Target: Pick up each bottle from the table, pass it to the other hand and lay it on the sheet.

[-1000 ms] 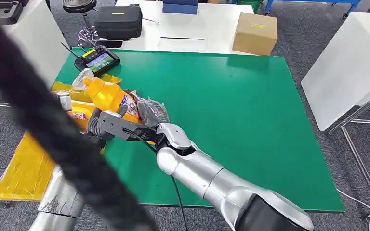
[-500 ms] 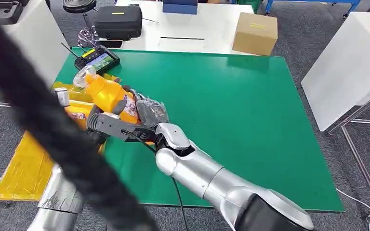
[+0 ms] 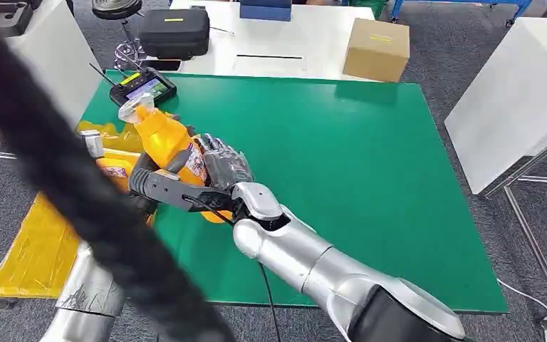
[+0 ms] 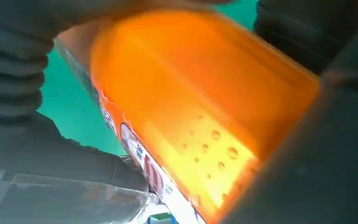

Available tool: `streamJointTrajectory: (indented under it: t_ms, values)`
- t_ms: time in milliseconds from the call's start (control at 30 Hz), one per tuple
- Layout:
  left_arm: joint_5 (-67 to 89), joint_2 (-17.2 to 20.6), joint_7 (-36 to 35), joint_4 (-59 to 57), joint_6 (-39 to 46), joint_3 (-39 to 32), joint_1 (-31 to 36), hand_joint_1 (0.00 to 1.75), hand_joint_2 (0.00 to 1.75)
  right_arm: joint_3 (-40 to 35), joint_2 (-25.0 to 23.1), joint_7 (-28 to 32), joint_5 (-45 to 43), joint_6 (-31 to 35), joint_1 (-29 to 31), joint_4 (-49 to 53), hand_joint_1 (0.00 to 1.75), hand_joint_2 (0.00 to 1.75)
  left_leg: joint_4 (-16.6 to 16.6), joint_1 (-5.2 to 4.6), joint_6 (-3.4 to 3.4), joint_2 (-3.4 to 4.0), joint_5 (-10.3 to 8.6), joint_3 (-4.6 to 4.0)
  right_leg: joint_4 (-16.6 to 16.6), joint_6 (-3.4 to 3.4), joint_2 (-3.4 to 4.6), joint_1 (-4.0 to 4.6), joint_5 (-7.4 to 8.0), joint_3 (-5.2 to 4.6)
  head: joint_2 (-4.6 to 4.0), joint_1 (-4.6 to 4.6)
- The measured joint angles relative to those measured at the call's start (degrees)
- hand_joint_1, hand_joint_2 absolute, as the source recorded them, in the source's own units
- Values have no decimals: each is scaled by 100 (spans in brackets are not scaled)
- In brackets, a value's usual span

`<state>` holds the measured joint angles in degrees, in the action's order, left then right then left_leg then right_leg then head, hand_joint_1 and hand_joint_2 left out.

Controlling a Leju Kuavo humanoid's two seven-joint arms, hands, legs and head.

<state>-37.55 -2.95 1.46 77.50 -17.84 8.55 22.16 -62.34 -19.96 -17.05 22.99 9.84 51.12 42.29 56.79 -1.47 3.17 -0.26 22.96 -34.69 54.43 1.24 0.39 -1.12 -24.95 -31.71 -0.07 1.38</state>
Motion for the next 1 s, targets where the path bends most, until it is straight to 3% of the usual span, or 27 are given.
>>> streamJointTrajectory:
  t_ms: [1000]
  values:
    - [0,0,0,52,-7,-42,-126,175,175,0,-11,11,68,-120,-59,-15,0,0,0,0,0,0,0,1,0,0,0,0,0,1,0,2]
